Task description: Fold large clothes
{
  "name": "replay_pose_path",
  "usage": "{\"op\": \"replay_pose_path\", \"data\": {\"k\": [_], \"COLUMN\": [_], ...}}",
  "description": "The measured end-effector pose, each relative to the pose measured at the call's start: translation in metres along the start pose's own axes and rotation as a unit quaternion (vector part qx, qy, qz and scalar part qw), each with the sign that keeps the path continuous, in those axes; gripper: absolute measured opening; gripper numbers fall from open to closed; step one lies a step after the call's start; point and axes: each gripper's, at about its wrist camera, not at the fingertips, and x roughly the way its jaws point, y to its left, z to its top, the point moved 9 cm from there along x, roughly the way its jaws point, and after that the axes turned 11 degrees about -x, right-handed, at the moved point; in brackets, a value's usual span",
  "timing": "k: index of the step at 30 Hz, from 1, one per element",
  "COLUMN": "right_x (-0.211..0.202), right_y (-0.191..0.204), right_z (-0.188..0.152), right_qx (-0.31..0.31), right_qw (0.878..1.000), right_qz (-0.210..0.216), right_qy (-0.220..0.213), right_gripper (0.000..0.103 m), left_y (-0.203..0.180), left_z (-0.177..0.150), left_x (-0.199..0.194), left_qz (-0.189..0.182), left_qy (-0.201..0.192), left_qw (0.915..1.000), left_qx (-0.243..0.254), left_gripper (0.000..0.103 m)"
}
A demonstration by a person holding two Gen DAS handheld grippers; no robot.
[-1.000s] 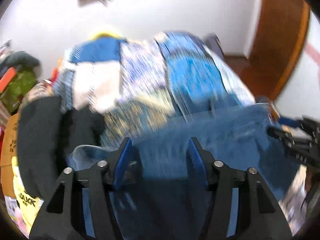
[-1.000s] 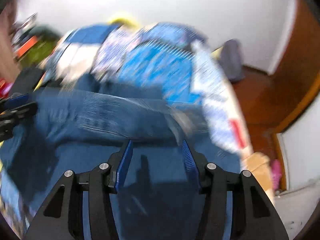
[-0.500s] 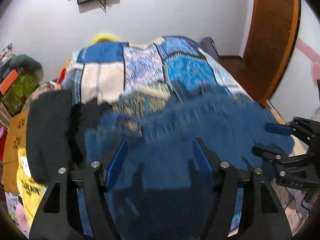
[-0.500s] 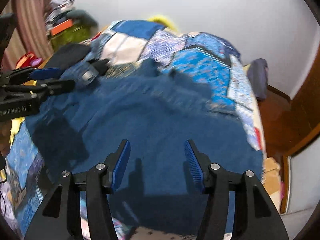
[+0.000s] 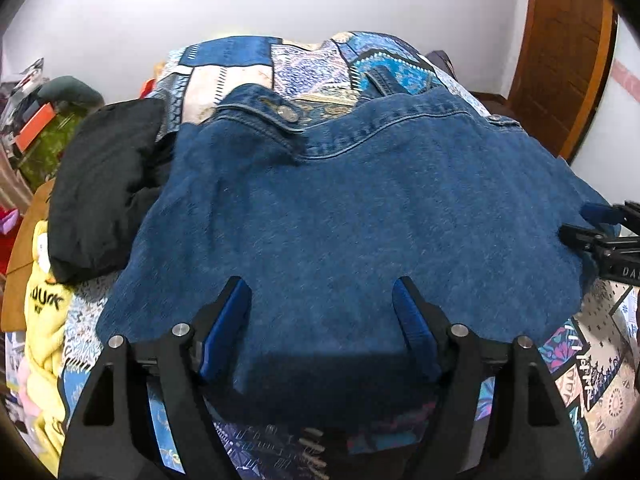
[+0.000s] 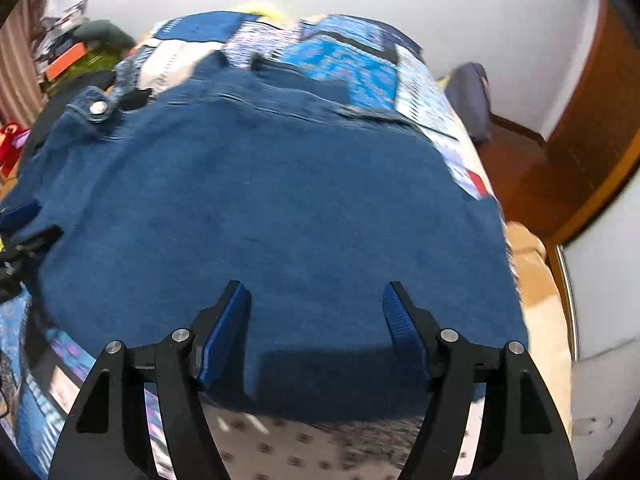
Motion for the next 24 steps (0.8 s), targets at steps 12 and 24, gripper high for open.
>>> {"op": "replay_pose_path", "data": {"k": [12,24], "right_x": [-0.027,-0.06], "right_y": [-0.035,-0.009], "right_z": [-0.029,0.007], "right_qx": [0.017,0.004], "right_qw": [0.999,0.999], "right_qz": [-0.04,-0.007], "right_qy": [0.004,-0.052], "right_gripper": [0.069,0.069], "left_y": [0.071,0.102], "left_z": [-0.01,-0.036], "left_x": [-0.031,-0.037], "left_qz": [0.047,-0.016], "left_qy": [-0.017,0.023], "left_qw": [0.9928,0.9702], "left_qx": [-0.109,-0.241], "left_gripper": [0.077,0.077]}}
